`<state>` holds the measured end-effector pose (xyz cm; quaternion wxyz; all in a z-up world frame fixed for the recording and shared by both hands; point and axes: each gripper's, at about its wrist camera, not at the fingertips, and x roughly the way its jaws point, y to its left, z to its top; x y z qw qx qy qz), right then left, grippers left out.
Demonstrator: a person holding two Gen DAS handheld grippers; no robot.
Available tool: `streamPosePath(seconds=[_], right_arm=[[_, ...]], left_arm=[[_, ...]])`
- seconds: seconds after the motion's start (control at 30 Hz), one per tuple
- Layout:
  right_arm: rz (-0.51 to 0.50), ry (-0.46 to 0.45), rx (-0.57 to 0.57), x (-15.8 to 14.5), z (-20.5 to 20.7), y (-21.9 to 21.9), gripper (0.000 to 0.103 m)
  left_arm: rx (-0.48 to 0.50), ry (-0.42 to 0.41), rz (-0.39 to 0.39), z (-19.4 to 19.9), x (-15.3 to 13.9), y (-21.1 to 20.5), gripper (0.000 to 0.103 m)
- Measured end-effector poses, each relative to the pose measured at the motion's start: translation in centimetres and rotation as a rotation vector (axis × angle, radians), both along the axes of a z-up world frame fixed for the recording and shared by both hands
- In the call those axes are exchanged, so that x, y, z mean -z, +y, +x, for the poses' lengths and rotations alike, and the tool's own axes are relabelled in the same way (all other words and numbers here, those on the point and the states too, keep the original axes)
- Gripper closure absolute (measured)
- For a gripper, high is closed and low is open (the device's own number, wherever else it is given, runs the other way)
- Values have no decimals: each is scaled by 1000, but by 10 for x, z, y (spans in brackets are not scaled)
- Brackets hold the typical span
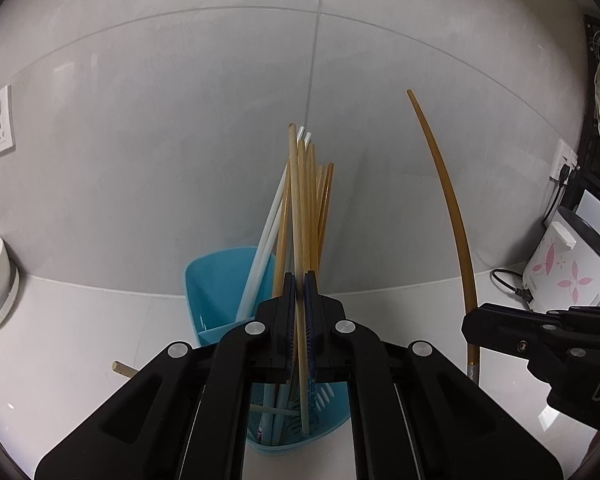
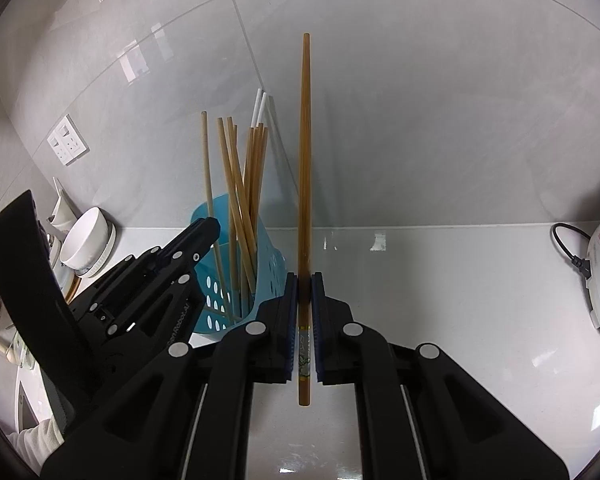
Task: Organize utensils
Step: 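Lower the left tool's chopstick into the blue holder and open the left tool, then lower the right tool's chopstick into the blue holder and open the right tool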
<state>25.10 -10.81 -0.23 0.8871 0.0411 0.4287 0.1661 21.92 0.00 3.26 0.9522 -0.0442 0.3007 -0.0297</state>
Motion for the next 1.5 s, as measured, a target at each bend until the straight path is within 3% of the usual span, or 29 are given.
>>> streamPosePath(seconds=[0.1,0.27,0.5,0.83,1.5], right_arm=[[2,-3,-2,-1,-1,-1,97],[5,-11,-5,-4,-3,-1,97],[20,-41,-23,-12,-4,3,97],[80,-98,-67,-18,1,27,97],[108,-182,-52,13,15,64,97]], left_arm=[[1,13,-5,-3,-7,4,96],[-8,52,8,-7,-19,6,83],[-40,129,14,-28,-37,26,39],[-129,197,36,-51,-38,66,11],[-183,278,23,-52,-12,96,6]])
